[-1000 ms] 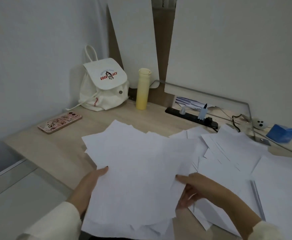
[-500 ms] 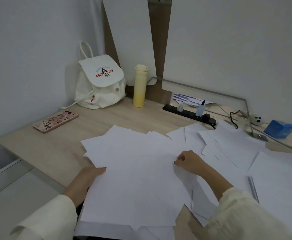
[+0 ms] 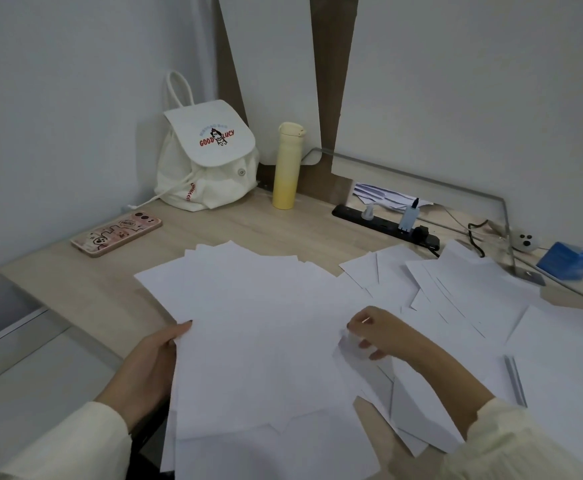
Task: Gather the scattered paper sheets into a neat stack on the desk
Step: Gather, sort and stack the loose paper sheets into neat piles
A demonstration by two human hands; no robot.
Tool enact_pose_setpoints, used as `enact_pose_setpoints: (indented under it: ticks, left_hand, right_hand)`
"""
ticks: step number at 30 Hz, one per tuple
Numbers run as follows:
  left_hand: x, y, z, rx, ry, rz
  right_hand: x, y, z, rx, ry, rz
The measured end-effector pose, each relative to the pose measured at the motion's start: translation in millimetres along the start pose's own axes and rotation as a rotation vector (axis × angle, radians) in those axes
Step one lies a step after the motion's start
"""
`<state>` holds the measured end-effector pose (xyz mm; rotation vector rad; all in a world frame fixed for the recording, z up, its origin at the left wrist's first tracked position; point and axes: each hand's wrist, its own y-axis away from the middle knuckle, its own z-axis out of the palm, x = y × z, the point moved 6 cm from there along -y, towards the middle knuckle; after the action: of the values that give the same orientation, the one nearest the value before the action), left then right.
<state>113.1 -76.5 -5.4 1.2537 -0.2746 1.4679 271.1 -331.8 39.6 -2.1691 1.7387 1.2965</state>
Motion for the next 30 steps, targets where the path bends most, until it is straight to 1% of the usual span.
enact_pose_setpoints:
  ticks: [1,2,5,6,7,8,10,14,16,17,20,22,25,26,29,30]
  left_hand:
    - [-0.6,1.9,1.0,-0.023,0.004,0.001]
    - [-3.9,2.9,1.4,-0.033,-0.006,-0.011]
    - [-17.3,5.6,2.9,-0.026,-0.069,-0.077]
    - [-19.3,6.6,3.6,-0.005,-0.102,-0.090]
    - [-20.0,7.0,3.0,0.023,-0.134,-0.094]
    - [-19.7,7.1,2.1,0.048,-0.166,-0.087]
    - [-16.1,6.4,-0.5,0.073,-0.193,-0.059]
    - [-4.8,5.6,-14.7,0.088,-0.138,-0.004]
    - [1.3,6.2,-19.2,0.074,-0.104,0.028]
    - [4.4,6.8,-20.1,0.066,-0.093,0.044]
    - [10.6,8.0,-16.0,0.020,-0.051,0.076]
    - [14.5,10.2,-12.4,0.001,-0.024,0.096]
    - [17.7,15.0,-11.0,-0.008,0.026,0.099]
    - [17.5,16.1,-11.3,-0.011,0.040,0.099]
    - [16.4,17.1,-12.6,-0.025,0.049,0.107]
    - [16.1,16.4,-12.7,-0.032,0.037,0.106]
  right_hand:
    - [3.0,-1.0,-2.1,0.039,-0.099,0.029]
    - [5.4,-1.3,0.9,0.029,-0.197,0.059]
    - [1.8,4.0,24.0,-0.123,-0.470,0.106]
    - [-1.2,7.8,31.2,-0.182,-0.496,0.096]
    - [-2.4,10.2,34.6,-0.213,-0.472,0.082]
    - [-2.5,11.1,34.8,-0.216,-0.439,0.069]
    - [1.6,10.0,26.9,-0.148,-0.412,0.059]
    - [22.9,7.0,2.0,0.084,-0.329,0.063]
    - [32.7,6.1,-0.7,0.129,-0.381,0.060]
    - [34.2,6.8,0.9,0.112,-0.459,0.043]
    - [26.5,6.1,12.4,-0.001,-0.828,-0.020]
    - [19.4,4.8,18.1,0.006,-0.987,-0.048]
    - [21.2,-0.3,22.9,0.078,-1.056,0.029]
    - [19.4,-0.4,26.4,0.044,-1.080,0.036]
    - [2.3,4.0,41.2,-0.148,-1.180,-0.023]
    - [-1.4,3.8,43.7,-0.162,-1.196,-0.064]
